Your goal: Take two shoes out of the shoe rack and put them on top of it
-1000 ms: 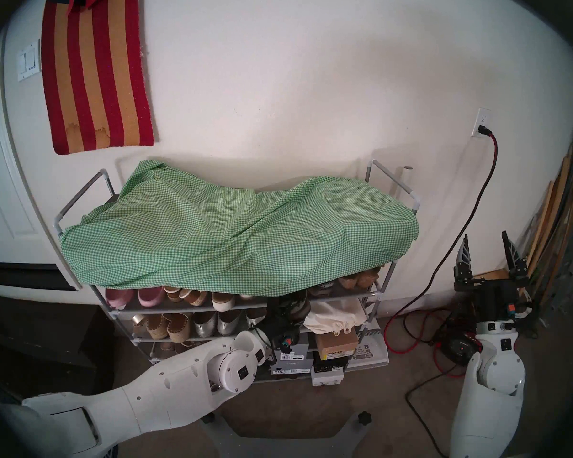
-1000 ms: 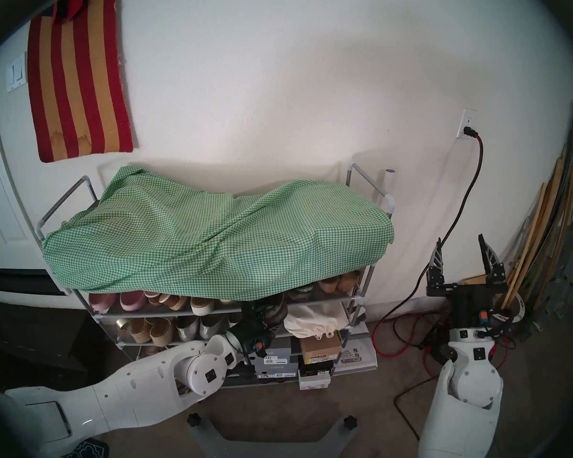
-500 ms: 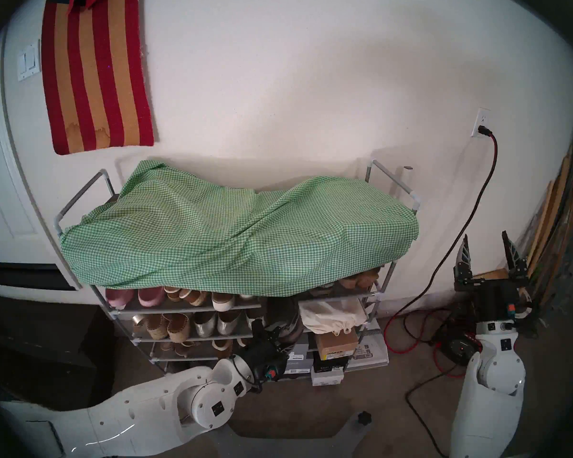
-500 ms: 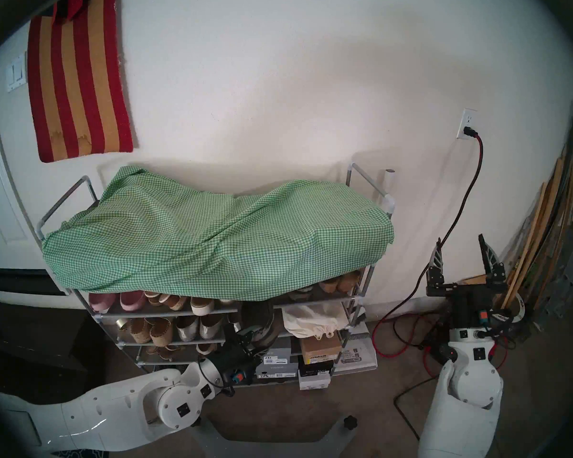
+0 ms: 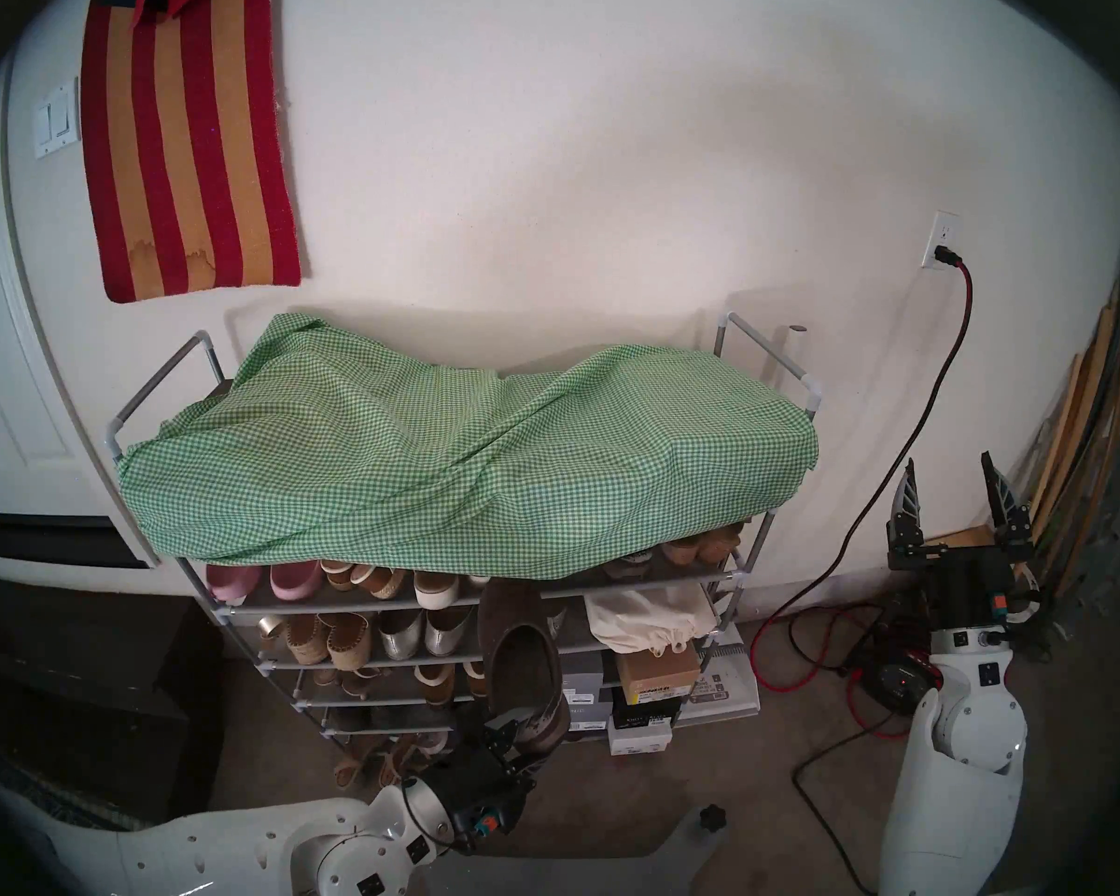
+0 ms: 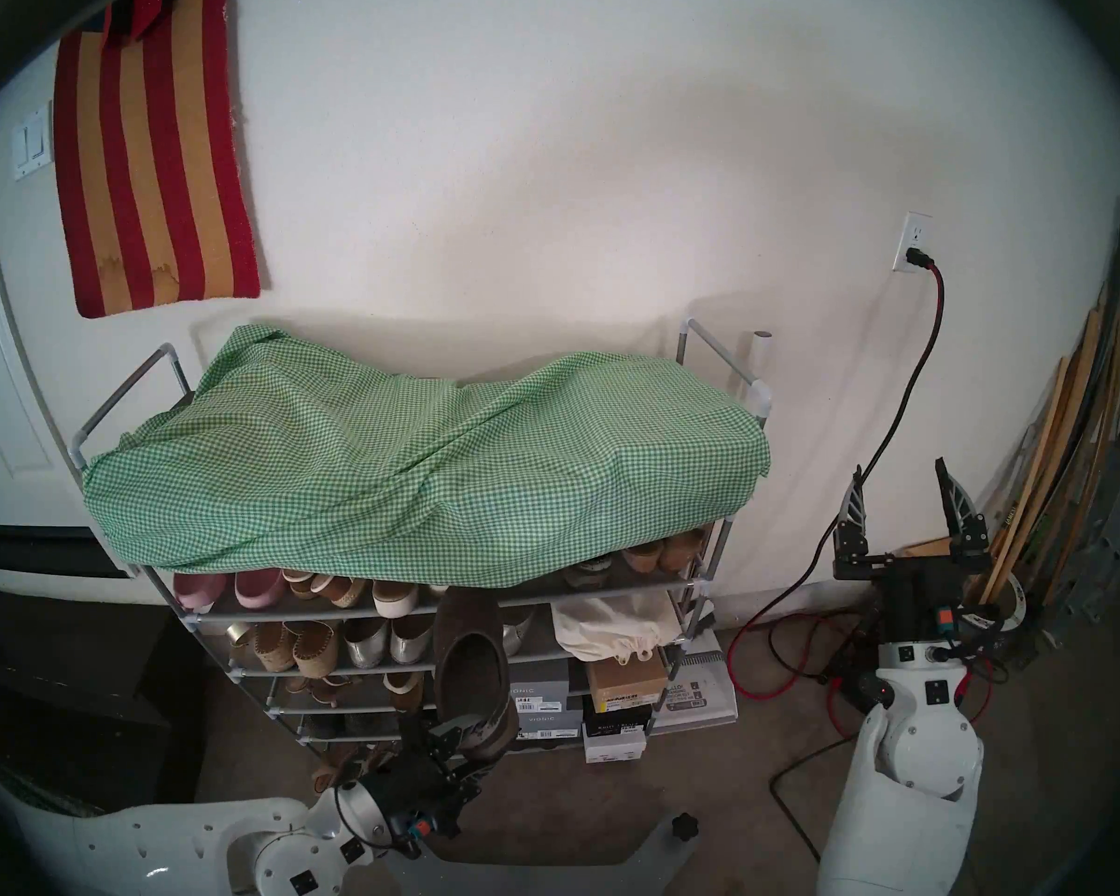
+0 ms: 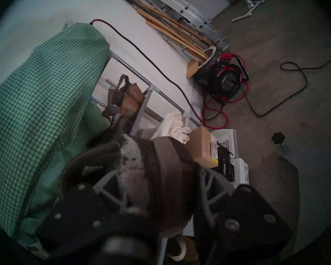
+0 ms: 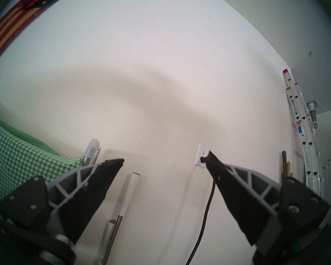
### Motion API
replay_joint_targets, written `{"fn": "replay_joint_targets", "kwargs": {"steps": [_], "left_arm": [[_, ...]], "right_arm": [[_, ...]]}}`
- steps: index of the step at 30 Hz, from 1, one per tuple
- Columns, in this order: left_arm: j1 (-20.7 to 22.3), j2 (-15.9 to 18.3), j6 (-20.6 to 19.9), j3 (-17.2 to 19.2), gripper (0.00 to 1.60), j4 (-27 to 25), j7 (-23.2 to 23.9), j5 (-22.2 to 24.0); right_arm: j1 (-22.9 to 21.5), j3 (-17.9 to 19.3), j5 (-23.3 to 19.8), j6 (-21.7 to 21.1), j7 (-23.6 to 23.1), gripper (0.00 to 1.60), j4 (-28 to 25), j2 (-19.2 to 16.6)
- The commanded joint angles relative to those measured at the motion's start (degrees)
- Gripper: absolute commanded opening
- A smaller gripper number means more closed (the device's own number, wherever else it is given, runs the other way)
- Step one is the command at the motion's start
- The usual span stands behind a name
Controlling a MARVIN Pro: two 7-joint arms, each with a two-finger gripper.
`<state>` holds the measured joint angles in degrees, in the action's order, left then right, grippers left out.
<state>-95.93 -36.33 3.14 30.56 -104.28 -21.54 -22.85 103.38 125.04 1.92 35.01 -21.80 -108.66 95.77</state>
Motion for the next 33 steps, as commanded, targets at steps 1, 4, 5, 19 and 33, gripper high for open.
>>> {"fn": "replay_joint_targets", "kwargs": {"steps": [1, 4, 5, 19, 33], "left_arm": [[-6.2, 6.19, 2.51, 2.67, 0.0, -1.78, -4.3, -1.68], [-7.86, 8.04, 3.53, 5.0, 0.0, -1.49, -6.53, -2.61], [-8.17, 9.33, 3.97, 5.43, 0.0, -1.83, -7.24, -2.54], [-15.04, 18.06, 10.56, 13.64, 0.0, -5.09, -16.46, -4.73], [-22.39, 25.8, 16.61, 16.97, 0.0, -4.16, -21.52, -9.87]], "right_arm": [[0.05, -0.07, 0.0, 0.0, -0.01, 1.6, 0.01, -0.1], [0.05, -0.07, 0.01, 0.0, -0.01, 1.6, 0.01, -0.1], [0.05, -0.07, 0.0, 0.0, -0.01, 1.6, 0.01, -0.11], [0.05, -0.06, 0.0, 0.0, -0.01, 1.6, 0.01, -0.1], [0.05, -0.06, 0.0, 0.0, -0.01, 1.6, 0.01, -0.1]]}}
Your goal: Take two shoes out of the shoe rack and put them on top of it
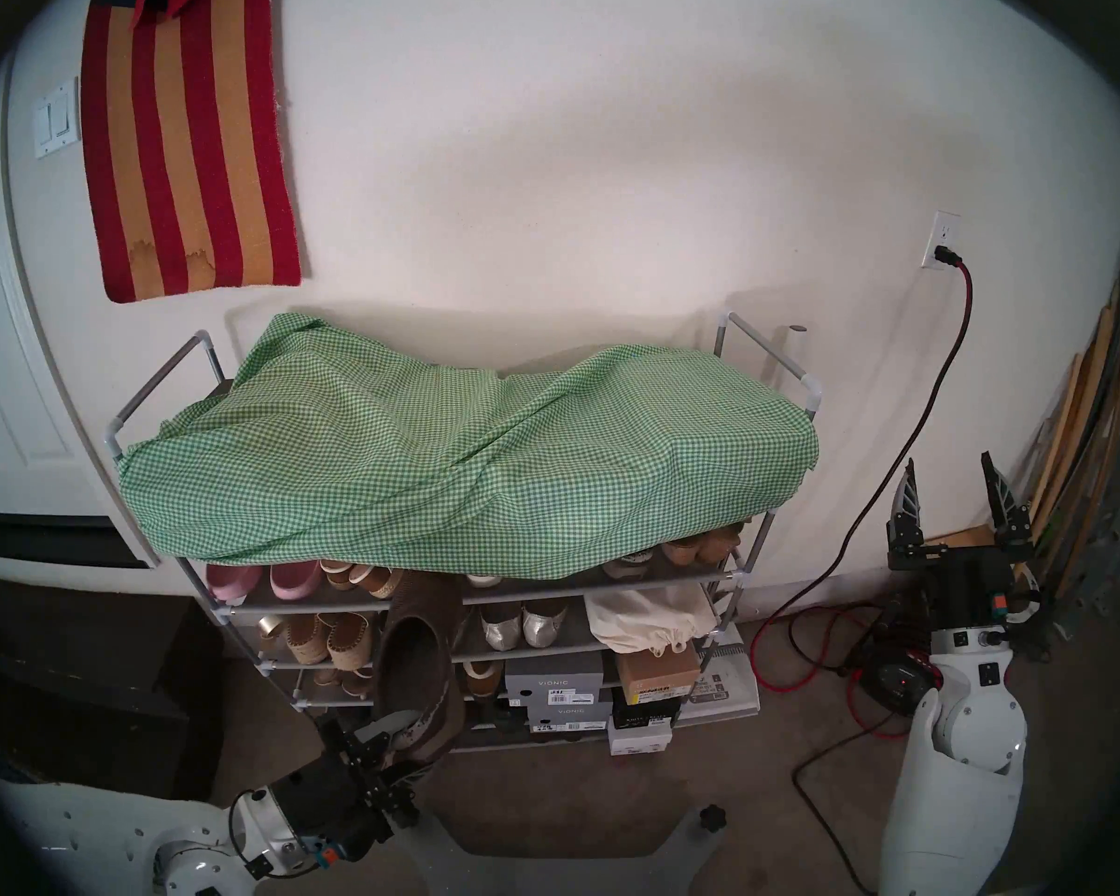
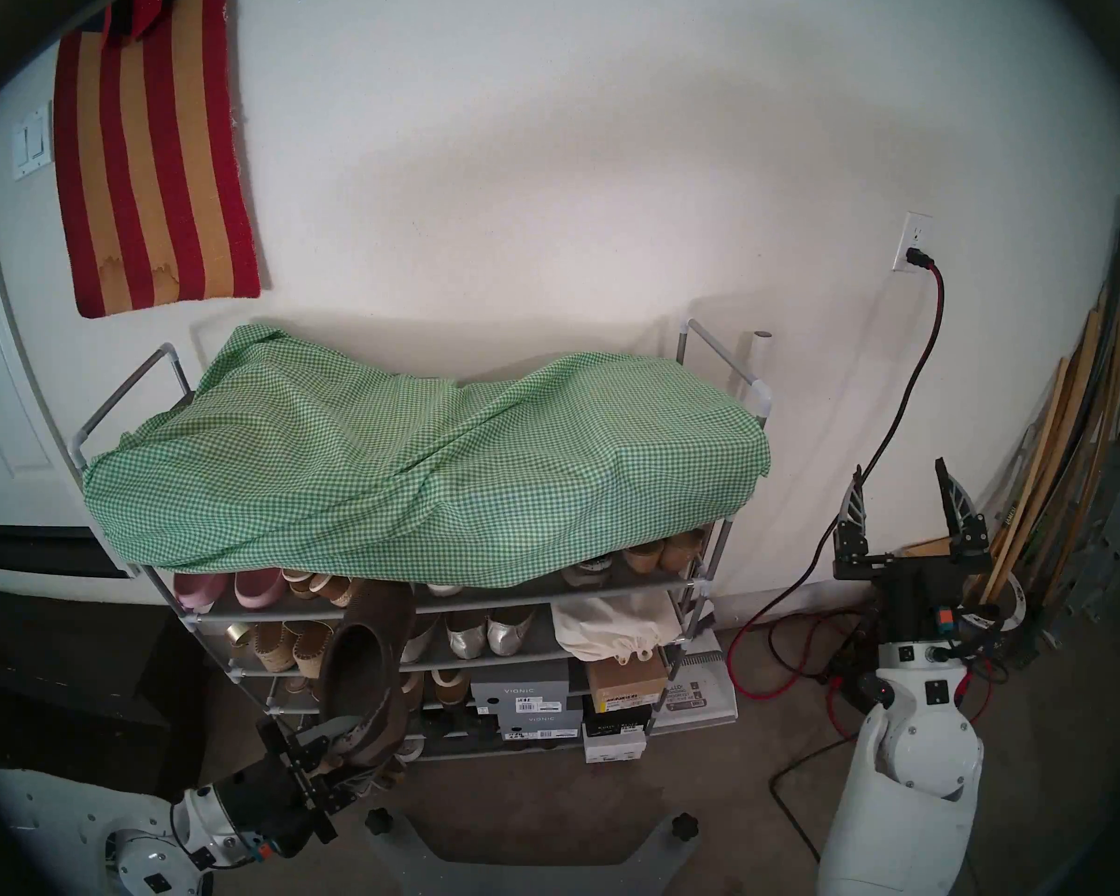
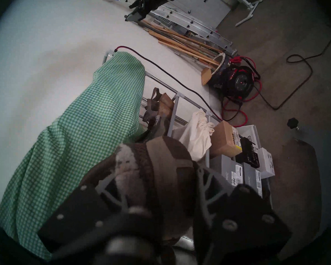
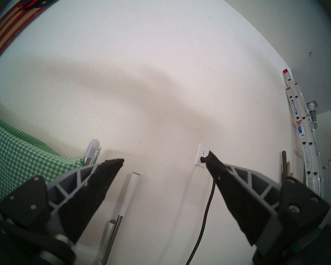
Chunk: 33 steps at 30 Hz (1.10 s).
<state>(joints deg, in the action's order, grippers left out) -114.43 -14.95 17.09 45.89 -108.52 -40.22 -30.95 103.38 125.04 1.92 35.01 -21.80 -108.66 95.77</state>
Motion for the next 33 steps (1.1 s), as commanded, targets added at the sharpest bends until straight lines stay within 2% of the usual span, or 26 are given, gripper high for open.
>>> {"fn": "replay_joint_targets", "kwargs": {"steps": [1, 8, 13, 33], "left_arm": [[-4.47, 4.87, 3.45, 1.89, 0.0, 0.04, -3.45, -2.2], [-6.8, 6.3, 7.96, 1.78, 0.0, -1.38, -5.14, -4.41], [-8.18, 7.15, 11.0, 2.37, 0.0, -1.49, -6.62, -8.3], [-6.59, 8.69, 18.95, 14.18, 0.0, 2.04, -15.13, -21.74]], "right_arm": [[0.06, -0.07, 0.0, 0.0, -0.01, 1.6, 0.01, -0.12], [0.05, -0.06, 0.0, 0.0, -0.01, 1.6, 0.01, -0.1], [0.05, -0.06, 0.0, 0.0, -0.01, 1.6, 0.01, -0.1], [0.05, -0.06, 0.01, 0.0, -0.01, 1.6, 0.01, -0.1]]}}
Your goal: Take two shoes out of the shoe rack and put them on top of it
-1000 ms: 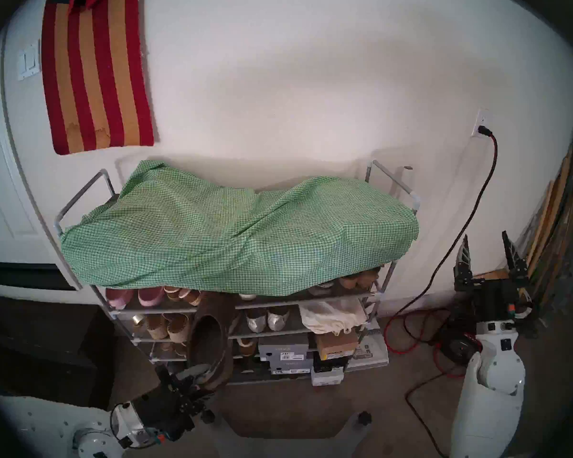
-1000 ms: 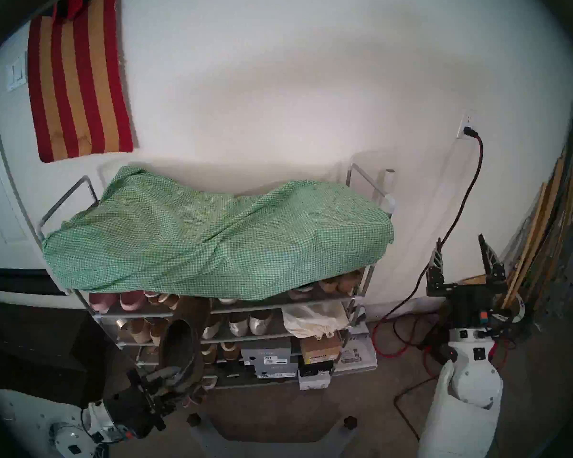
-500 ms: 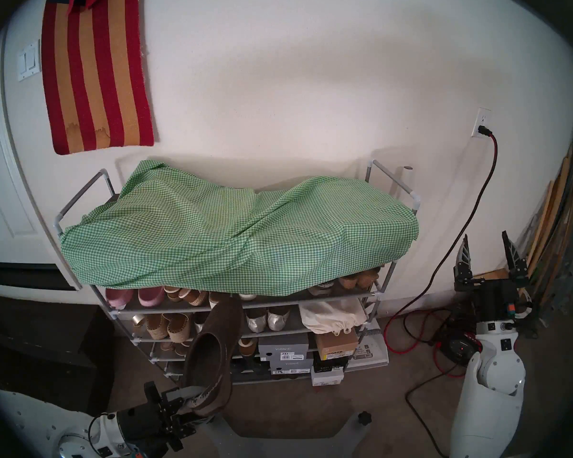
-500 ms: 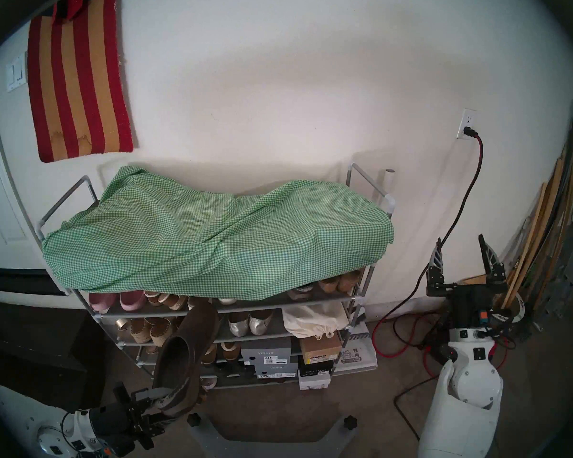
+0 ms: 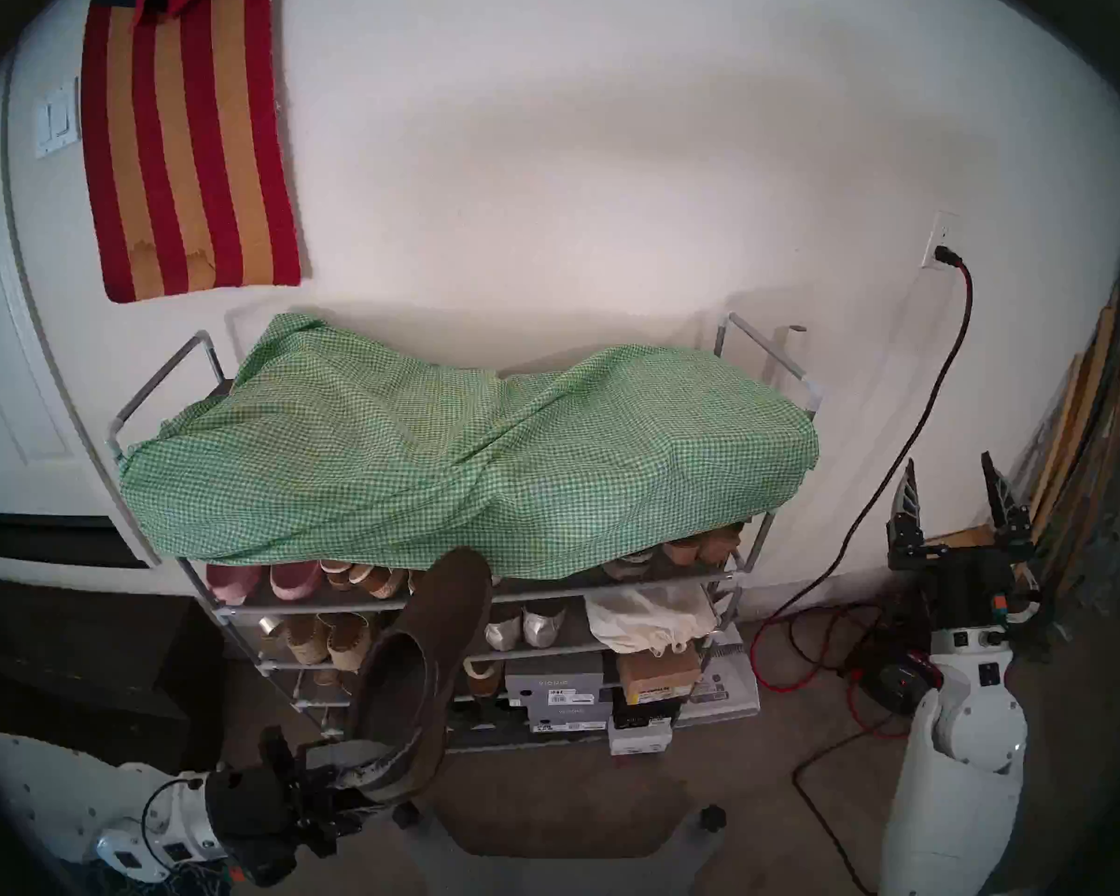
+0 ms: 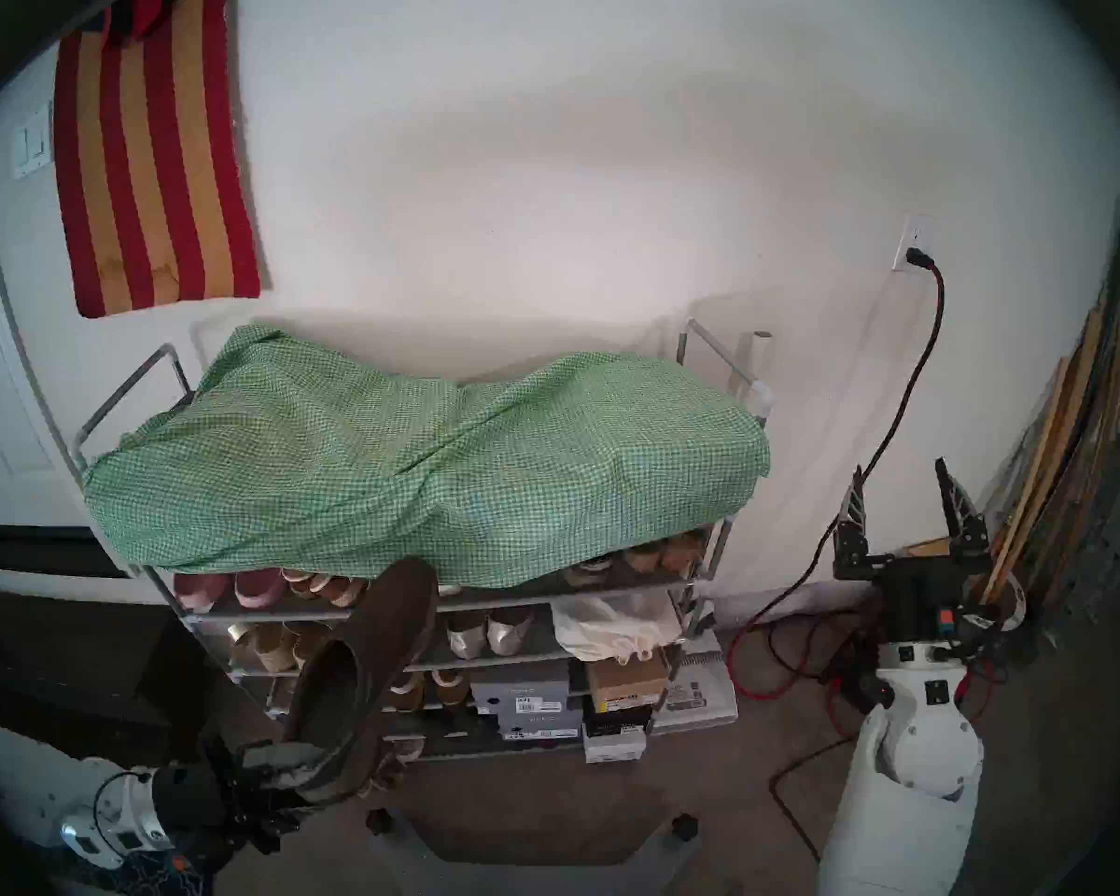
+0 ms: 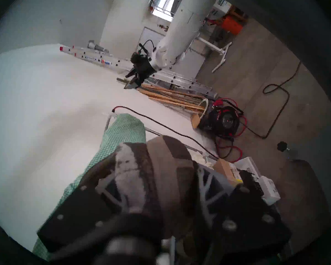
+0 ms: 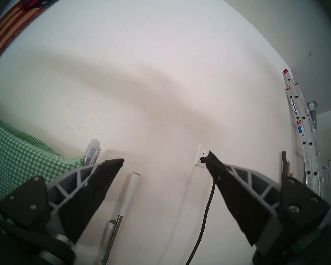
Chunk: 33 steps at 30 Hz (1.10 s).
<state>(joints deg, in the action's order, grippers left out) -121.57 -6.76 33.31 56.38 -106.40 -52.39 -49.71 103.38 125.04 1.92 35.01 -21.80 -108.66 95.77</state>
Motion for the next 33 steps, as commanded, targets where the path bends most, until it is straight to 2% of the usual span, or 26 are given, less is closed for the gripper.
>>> {"fn": "replay_joint_targets", "kwargs": {"steps": [1, 8, 21, 33], "left_arm": [[0.49, 0.55, 3.29, 4.21, 0.0, 0.09, -3.31, -3.54], [0.29, 0.81, 7.21, 7.92, 0.0, 0.99, -6.07, -7.05], [0.46, 1.03, 12.27, 15.17, 0.0, 2.24, -11.34, -10.61], [1.83, 1.03, 15.01, 22.98, 0.0, 1.39, -10.3, -9.39]], "right_arm": [[0.05, -0.06, 0.01, 0.0, -0.01, 1.6, 0.01, -0.1], [0.05, -0.06, 0.0, 0.0, -0.01, 1.6, 0.01, -0.1], [0.06, -0.07, 0.0, 0.0, -0.01, 1.6, 0.01, -0.12], [0.05, -0.06, 0.0, 0.0, -0.01, 1.6, 0.01, -0.1]]}}
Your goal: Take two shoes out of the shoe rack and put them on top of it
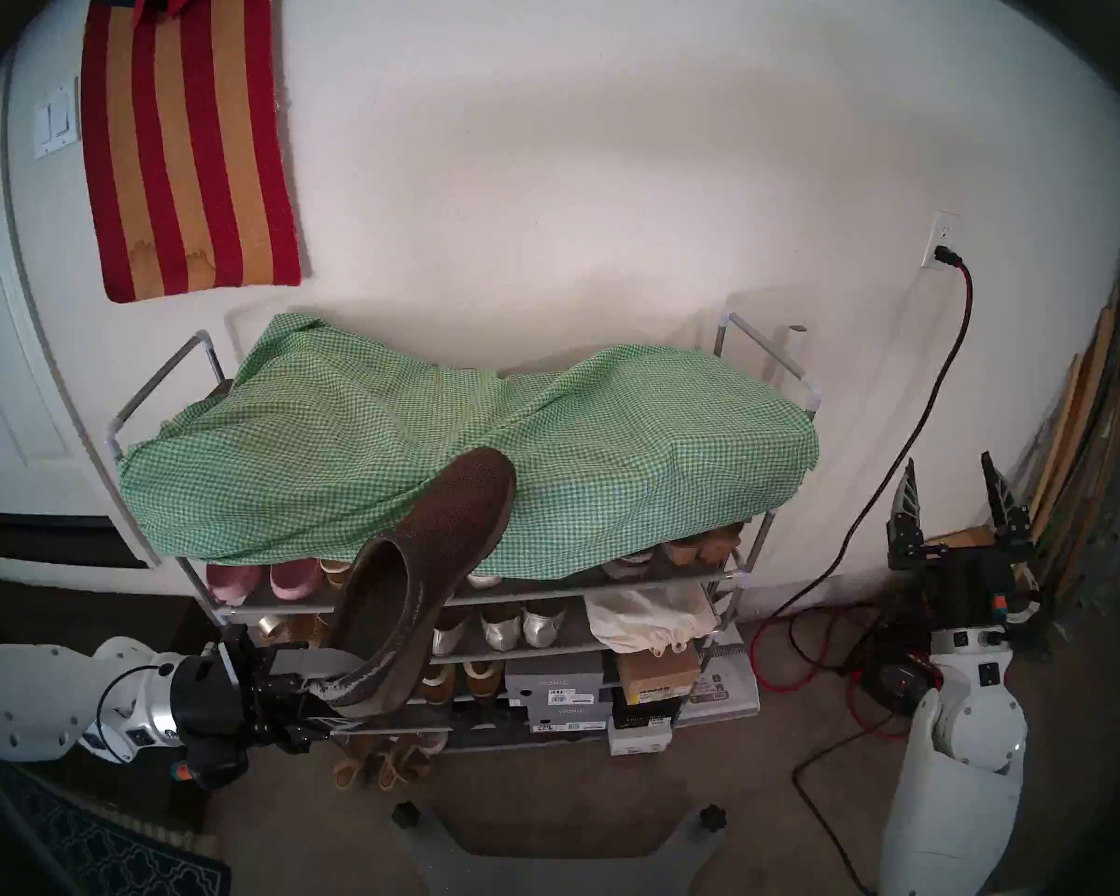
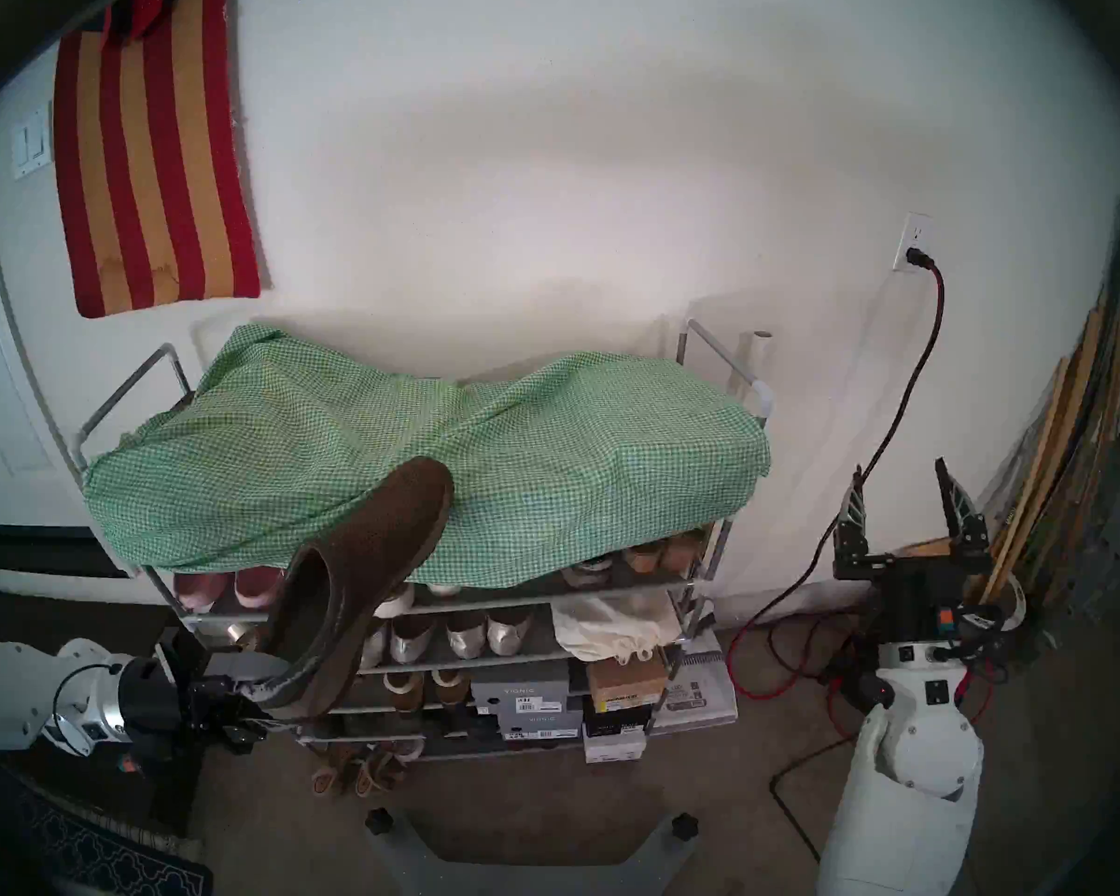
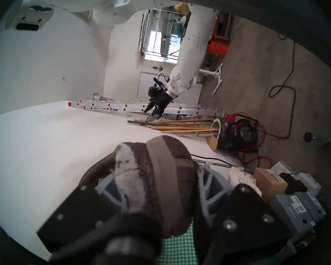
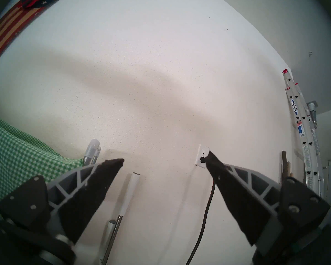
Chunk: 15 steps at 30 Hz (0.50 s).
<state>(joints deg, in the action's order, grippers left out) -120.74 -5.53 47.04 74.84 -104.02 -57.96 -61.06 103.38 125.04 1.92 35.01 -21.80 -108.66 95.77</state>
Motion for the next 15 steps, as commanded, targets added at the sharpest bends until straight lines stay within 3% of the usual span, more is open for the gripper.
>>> {"fn": "replay_joint_targets", "kwargs": {"steps": [1, 8, 15], "left_arm": [[1.23, -0.2, 1.55, 5.23, 0.0, -1.19, -4.59, 2.27], [1.72, -0.2, 3.17, 9.45, 0.0, -1.82, -3.02, 4.67], [1.85, -0.2, 2.28, 12.95, 0.0, -2.21, -1.13, 9.86]], "right_arm": [[0.05, -0.06, 0.01, 0.0, -0.01, 1.6, 0.01, -0.1], [0.06, -0.07, 0.0, 0.0, -0.01, 1.6, 0.01, -0.12], [0.05, -0.07, 0.01, 0.0, -0.01, 1.6, 0.01, -0.1]]}}
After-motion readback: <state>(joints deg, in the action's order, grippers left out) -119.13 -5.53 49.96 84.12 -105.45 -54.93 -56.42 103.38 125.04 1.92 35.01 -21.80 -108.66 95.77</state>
